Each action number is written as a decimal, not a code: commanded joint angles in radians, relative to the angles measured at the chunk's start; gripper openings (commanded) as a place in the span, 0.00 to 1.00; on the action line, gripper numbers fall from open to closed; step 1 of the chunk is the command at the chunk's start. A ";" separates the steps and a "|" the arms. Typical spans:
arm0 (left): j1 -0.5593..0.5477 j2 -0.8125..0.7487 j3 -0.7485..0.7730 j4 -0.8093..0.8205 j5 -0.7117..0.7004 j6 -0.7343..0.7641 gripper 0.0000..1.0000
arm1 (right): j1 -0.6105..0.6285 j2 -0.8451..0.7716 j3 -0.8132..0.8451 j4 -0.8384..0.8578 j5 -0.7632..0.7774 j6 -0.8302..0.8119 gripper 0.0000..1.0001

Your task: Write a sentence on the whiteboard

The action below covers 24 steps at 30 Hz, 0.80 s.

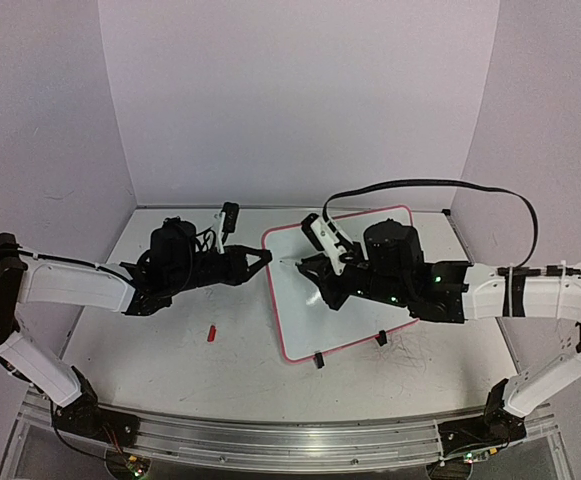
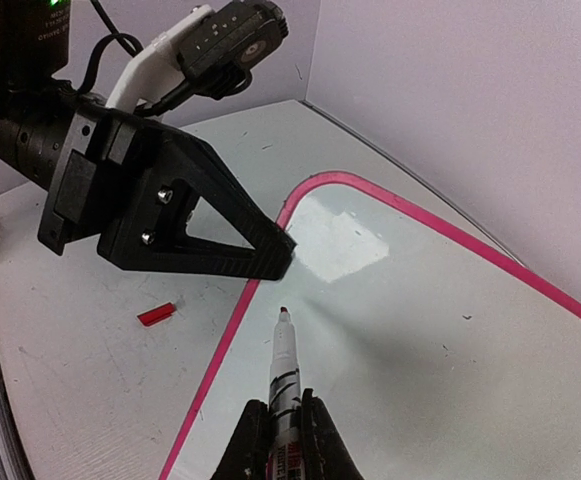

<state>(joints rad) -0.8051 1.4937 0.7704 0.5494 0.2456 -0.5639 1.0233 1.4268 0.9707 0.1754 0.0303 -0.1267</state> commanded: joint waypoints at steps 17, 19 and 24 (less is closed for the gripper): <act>0.004 0.001 0.019 0.042 0.013 0.037 0.00 | 0.022 0.054 0.073 0.064 0.076 -0.016 0.00; 0.004 -0.001 0.018 0.042 0.015 0.038 0.00 | 0.022 0.058 0.074 0.064 0.083 -0.015 0.00; 0.004 -0.005 0.013 0.042 0.019 0.035 0.00 | 0.022 0.071 0.074 0.063 0.098 -0.013 0.00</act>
<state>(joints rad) -0.8051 1.4937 0.7704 0.5594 0.2607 -0.5499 1.0397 1.4802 1.0042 0.1959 0.0954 -0.1314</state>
